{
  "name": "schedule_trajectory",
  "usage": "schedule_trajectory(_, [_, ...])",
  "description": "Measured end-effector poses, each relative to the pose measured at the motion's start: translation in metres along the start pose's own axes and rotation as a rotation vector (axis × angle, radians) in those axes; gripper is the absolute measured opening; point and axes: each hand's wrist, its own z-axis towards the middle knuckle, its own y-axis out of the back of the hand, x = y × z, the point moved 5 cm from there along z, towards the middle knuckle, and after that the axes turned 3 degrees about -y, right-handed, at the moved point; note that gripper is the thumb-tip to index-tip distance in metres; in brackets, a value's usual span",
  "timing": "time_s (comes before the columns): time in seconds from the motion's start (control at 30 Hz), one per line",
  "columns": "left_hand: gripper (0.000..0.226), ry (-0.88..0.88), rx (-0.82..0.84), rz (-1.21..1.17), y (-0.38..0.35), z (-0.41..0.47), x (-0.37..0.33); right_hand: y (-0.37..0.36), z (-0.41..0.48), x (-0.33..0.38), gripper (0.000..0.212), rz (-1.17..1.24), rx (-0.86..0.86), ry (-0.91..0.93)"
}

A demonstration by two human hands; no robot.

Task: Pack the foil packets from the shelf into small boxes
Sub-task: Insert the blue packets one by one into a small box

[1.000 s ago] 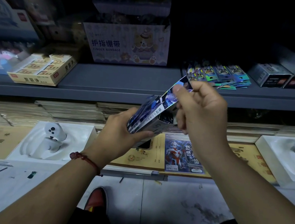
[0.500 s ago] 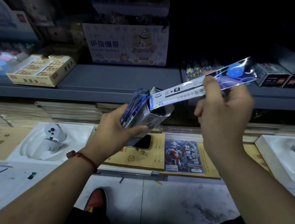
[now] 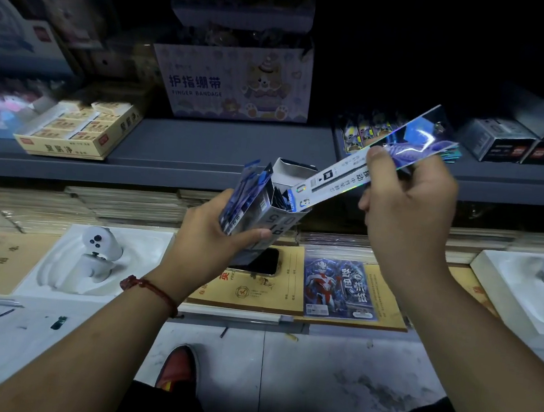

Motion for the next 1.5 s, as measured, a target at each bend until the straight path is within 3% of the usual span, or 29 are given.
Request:
schedule_trajectory(0.17, [0.049,-0.031,0.011,0.004,-0.001,-0.002,-0.006,-0.017,-0.004,-0.007,0.022,-0.207,0.189,0.035])
schedule_trajectory(0.3, [0.051,-0.038,0.024,0.046,-0.001,-0.003,-0.007,-0.026,-0.009,-0.009,0.024,-0.388,0.356,0.08])
schedule_trajectory(0.47, [0.052,-0.038,0.03,0.066,0.001,-0.001,-0.006,-0.019,-0.005,-0.004,0.012,-0.274,0.281,0.109])
schedule_trajectory(0.8, [0.055,-0.107,0.054,0.137,-0.003,-0.003,-0.012,-0.03,-0.011,-0.009,0.018,-0.473,0.364,0.218])
schedule_trajectory(1.1, [0.051,-0.116,0.032,0.189,-0.004,-0.002,-0.014,-0.039,-0.021,0.007,0.009,-0.605,0.405,0.352])
schedule_trajectory(1.33, [0.05,-0.138,0.04,0.208,-0.005,-0.005,-0.017,-0.041,-0.021,-0.003,0.012,-0.596,0.412,0.232])
schedule_trajectory(1.5, [0.047,-0.137,0.032,0.233,-0.005,-0.006,-0.017,-0.042,-0.021,-0.013,0.025,-0.587,0.524,0.035])
